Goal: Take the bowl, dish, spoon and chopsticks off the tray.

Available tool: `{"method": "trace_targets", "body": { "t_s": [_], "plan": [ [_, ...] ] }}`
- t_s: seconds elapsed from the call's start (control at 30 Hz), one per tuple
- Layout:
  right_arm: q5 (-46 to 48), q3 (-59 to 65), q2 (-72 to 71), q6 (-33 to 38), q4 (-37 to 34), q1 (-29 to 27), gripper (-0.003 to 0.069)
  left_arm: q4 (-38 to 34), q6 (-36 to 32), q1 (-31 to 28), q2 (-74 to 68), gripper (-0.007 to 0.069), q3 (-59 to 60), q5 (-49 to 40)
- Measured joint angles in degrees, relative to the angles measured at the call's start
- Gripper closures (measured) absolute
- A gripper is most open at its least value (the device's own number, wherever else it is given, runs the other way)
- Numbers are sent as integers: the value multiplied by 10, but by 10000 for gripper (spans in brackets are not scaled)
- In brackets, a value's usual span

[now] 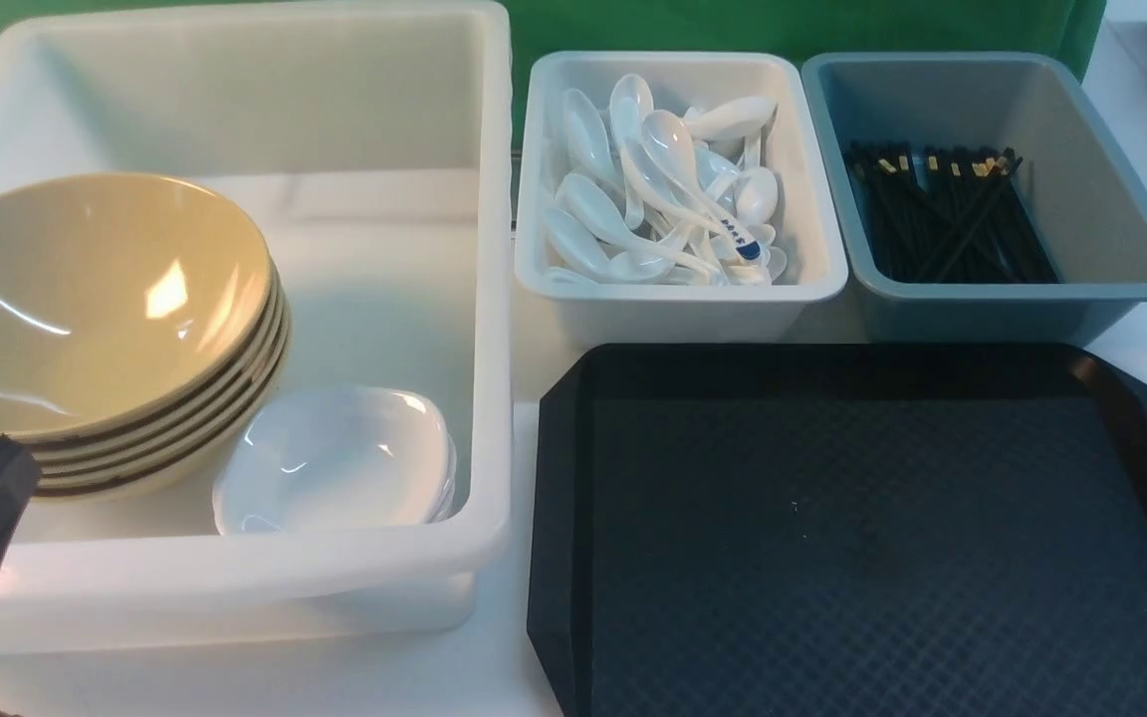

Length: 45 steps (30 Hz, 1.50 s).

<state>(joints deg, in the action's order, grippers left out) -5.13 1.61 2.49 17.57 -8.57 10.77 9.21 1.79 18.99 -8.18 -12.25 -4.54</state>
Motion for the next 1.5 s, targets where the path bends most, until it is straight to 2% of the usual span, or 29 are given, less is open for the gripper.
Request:
{"method": "trace_targets", "body": {
  "t_s": [0.03,0.07,0.13,0.47,0.6,1.5],
  "plan": [
    [24,0,-15,-28,18,-26,615,0,-1,0,0,633,0,0],
    [29,0,-15,-28,21,-26,615,0,0,0,0,633,0,0],
    [71,0,-30,-66,42,-83,615,0,0,0,0,633,0,1],
    [199,0,-32,-127,48,-157,615,0,0,0,0,633,0,0],
    [239,0,-32,-135,48,-167,615,0,0,0,0,633,0,0],
    [243,-1,-32,-132,48,-171,599,13,-10,-1,4,633,0,-9]
  ]
}}
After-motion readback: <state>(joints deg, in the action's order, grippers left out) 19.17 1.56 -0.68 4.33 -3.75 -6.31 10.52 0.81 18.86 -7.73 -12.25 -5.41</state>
